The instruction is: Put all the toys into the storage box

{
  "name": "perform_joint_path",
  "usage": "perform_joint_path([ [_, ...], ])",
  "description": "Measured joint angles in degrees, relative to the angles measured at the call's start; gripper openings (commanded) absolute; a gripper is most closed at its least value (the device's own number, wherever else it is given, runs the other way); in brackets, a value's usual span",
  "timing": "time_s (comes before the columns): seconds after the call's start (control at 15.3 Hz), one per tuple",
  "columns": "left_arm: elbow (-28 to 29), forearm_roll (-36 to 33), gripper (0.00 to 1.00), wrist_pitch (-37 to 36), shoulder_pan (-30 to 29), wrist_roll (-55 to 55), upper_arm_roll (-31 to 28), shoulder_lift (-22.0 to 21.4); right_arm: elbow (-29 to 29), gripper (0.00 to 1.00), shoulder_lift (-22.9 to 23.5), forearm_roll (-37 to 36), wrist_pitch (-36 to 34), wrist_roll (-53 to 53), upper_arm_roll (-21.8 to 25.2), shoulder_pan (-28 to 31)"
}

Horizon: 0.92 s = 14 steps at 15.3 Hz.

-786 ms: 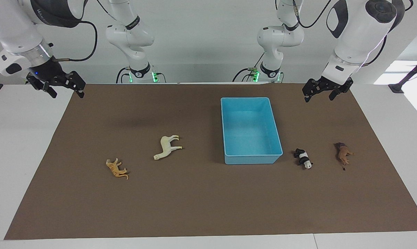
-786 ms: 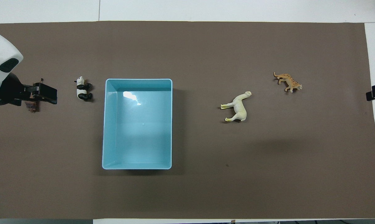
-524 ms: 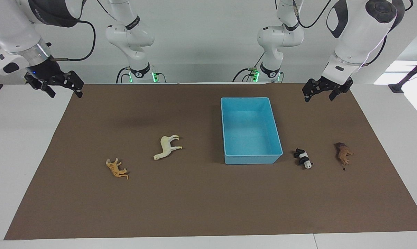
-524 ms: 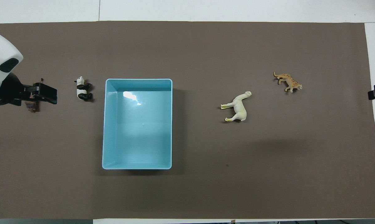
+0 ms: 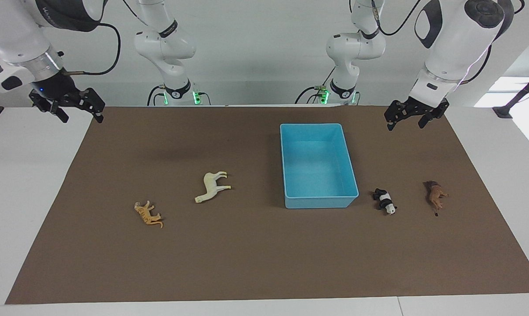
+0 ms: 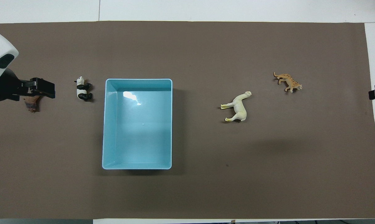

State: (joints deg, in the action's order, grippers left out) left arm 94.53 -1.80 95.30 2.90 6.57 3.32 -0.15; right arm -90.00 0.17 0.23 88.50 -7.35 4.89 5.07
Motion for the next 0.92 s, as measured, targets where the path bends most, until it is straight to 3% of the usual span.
perform_joint_path([
  [0.33, 5.9, 0.0, 1.00, 14.0, -3.4, 0.0, -0.2, 2.0, 0.0, 1.00, -0.1, 0.0, -0.1, 0.0, 0.0, 0.0],
  [0.66, 7.3, 0.0, 1.00, 28.8, -4.0, 2.0, -0.1, 11.5, -0.3, 1.00, -0.1, 0.0, 0.0, -1.0, -0.2, -0.1],
  [0.92, 7.3, 0.0, 1.00, 38.6, -4.0, 6.7, -0.1, 18.4, -2.6, 1.00, 1.3, 0.0, 3.7, -8.0, -0.5, -0.3],
])
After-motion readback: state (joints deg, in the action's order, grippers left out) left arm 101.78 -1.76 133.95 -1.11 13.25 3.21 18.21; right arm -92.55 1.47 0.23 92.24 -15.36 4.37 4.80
